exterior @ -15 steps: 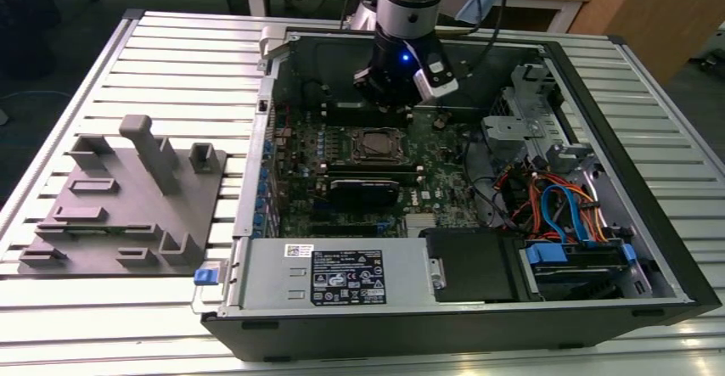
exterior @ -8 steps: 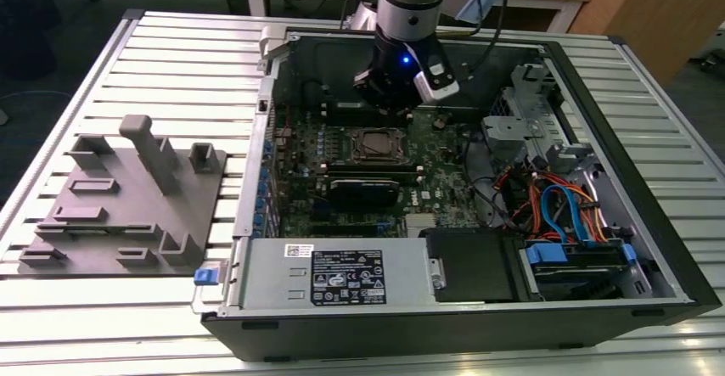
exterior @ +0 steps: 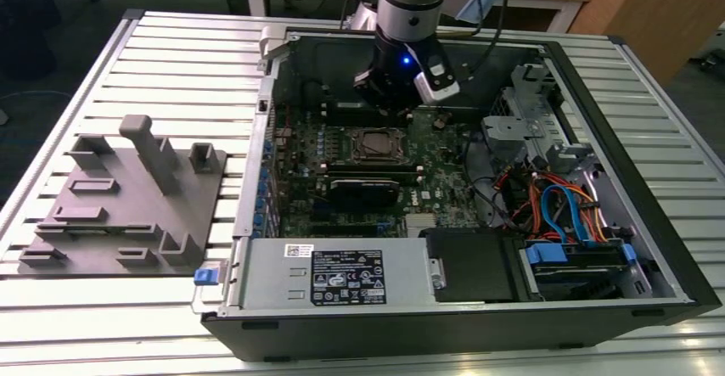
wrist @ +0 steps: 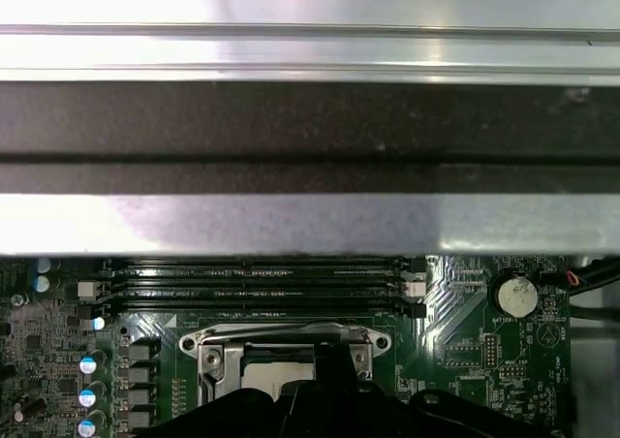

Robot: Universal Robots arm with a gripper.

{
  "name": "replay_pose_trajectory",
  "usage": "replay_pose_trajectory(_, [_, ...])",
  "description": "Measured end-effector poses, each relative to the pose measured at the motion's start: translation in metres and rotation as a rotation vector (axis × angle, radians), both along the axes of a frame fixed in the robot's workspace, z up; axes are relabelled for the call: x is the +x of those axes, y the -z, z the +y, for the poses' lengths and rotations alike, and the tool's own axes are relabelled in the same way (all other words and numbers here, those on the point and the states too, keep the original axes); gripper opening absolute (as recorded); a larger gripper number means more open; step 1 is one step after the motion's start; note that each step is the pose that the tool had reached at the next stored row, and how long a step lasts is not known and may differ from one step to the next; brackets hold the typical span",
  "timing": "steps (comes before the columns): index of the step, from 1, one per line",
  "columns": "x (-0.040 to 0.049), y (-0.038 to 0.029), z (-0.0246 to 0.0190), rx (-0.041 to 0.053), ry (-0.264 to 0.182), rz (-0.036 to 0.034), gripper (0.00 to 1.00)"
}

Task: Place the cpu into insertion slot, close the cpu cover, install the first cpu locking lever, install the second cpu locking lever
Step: 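Install the second cpu locking lever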

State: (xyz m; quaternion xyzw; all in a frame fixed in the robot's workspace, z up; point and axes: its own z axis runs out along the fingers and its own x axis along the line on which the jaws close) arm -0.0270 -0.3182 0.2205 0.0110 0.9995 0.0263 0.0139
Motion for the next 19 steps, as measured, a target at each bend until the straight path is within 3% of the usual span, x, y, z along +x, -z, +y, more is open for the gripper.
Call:
replay_pose_trajectory(5, [0.0001, -0.0072, -0.0001, 0.0, 0.0, 0.0, 0.1])
replay_pose_trajectory(11, [0.0001, -0.0069, -0.0033, -0.0001, 0.0, -0.0001, 0.1])
replay_pose_trajectory(19, [0.0, -0.0069, -0.0039, -0.0001, 0.0, -0.0001, 0.1])
